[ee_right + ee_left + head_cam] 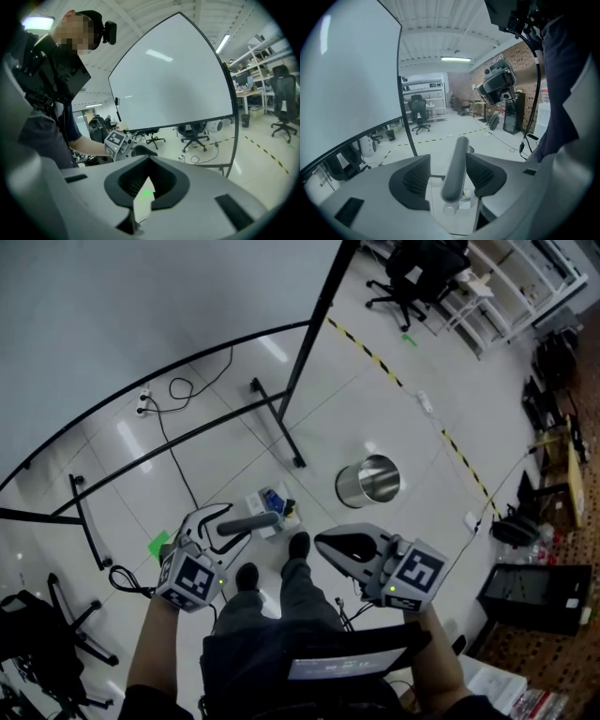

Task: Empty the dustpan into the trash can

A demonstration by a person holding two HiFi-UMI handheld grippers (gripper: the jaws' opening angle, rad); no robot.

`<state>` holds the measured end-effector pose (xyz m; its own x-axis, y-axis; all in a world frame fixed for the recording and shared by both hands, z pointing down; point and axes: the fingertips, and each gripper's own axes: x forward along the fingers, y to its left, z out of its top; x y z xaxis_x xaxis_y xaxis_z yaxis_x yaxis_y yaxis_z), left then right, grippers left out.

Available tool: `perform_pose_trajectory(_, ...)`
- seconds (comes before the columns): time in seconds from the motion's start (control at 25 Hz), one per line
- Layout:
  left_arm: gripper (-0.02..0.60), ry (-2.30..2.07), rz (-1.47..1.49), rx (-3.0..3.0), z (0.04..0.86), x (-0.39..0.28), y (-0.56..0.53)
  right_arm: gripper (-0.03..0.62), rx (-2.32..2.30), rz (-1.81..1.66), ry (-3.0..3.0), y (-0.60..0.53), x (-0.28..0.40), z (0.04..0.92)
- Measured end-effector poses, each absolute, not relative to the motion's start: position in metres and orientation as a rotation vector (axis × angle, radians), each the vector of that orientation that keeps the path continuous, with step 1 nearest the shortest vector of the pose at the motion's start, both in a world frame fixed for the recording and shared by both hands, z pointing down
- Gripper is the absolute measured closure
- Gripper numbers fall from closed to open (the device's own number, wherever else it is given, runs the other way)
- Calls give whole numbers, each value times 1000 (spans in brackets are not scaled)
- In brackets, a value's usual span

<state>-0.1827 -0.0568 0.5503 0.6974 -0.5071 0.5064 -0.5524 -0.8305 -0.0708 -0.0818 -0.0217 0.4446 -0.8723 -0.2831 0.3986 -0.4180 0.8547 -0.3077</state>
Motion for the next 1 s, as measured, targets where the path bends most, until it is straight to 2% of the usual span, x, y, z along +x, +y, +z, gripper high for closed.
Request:
perform_pose_trajectory(0.12, 346, -808, 727, 2799, 553, -185, -50, 576, 517, 573, -2661, -20, -87, 451)
perform_pose_trajectory(0.2, 306, -739, 720, 2779, 564, -184, -42, 576, 522, 589, -2648, -18, -89, 453)
perform_pose_trajectory(1.0, 307, -658, 707, 2753, 634, -184, -54, 576, 562, 610, -2558, -10, -122, 464)
